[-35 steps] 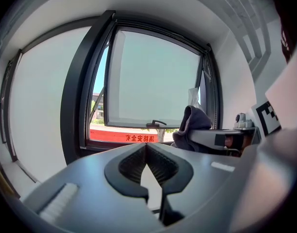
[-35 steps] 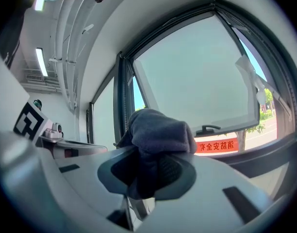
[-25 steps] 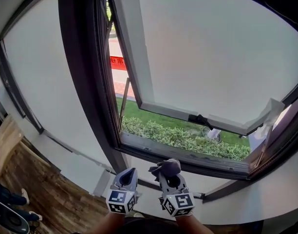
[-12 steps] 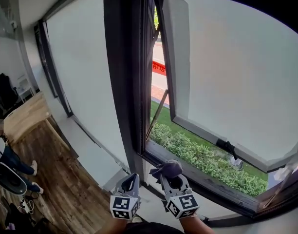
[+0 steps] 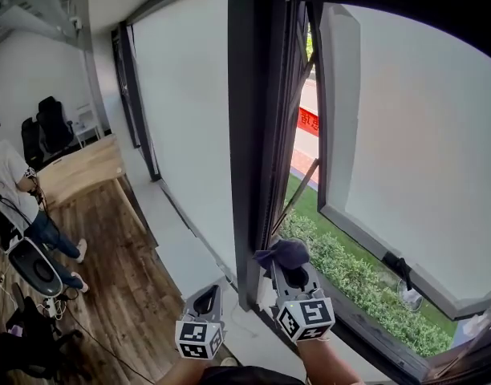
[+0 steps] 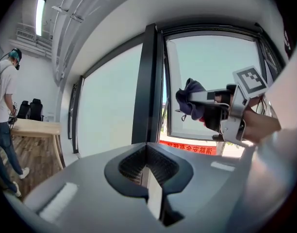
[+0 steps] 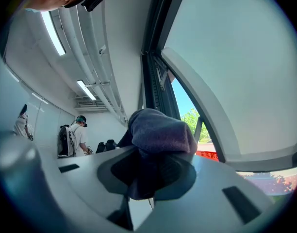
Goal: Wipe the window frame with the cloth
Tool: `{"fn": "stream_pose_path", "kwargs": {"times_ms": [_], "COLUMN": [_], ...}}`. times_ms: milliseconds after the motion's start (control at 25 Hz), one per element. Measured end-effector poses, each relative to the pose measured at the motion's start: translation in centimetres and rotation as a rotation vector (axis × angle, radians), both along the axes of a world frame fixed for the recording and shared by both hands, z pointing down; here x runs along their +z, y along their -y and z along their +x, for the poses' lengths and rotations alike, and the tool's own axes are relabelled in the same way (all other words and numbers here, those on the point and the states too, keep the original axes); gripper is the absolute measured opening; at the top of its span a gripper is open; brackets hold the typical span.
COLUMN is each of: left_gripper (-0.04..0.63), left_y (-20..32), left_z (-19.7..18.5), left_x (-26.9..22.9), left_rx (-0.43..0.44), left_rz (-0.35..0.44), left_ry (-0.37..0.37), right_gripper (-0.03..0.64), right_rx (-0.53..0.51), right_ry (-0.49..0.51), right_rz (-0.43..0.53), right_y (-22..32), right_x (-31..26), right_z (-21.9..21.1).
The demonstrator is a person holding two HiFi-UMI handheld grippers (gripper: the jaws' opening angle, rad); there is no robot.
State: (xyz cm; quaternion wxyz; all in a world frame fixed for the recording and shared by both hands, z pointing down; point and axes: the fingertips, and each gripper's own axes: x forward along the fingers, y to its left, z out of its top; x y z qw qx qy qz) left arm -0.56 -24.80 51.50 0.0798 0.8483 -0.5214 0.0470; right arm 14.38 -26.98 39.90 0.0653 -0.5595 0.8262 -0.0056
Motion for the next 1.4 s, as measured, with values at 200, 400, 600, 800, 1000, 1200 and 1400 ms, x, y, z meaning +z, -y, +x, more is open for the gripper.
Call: {"fn": "stream_pose_path", "kwargs": {"times_ms": [200, 400, 600, 800, 1000, 1200, 1400], "left_gripper": [0.006, 0.006, 0.006, 0.006, 0.006, 0.006, 0.006], "left_y": [-0.4, -0.3, -0.2, -0.5, -0.2, 0.2, 0.8], "left_z": [-1.1, -2.3, -3.6, -4.2, -4.2, -4.9, -5.7], "left_x": [0.1, 0.1, 0.5, 1.2, 1.4, 1.1, 0.5], "left_rx": [-0.03, -0.058, -0.074, -0.072, -0.06, -0.06, -0.074], "left_rz": [0.006, 0.01, 0.003, -0.014, -0.018, -0.004, 0.014], "left_ry": [0.003, -0.002, -0.011, -0.019, -0.019, -0.027, -0.039], "right_gripper": [0.08, 0.08, 0.077, 0.077, 0.077, 0.075, 0.075], "right_rx": [0.007, 0.011, 0.009, 0.016, 0.032, 0.029, 0.055], "right_ry": [-0.036, -0.067, -0.12, -0.11, -0.148, -0.137, -0.131], "right_rz": [0.101, 0.249, 0.358, 0.422, 0.497, 0.543, 0.556], "right_y": [2.5, 4.7, 6.4, 7.5, 7.7, 7.9, 9.2], "right_x": [-5.1, -11.3, -16.6, -22.7, -28.3, -32.7, -34.9], "right_z": [-0.1, 0.8, 1.3, 2.1, 2.8, 2.8, 2.4]}}
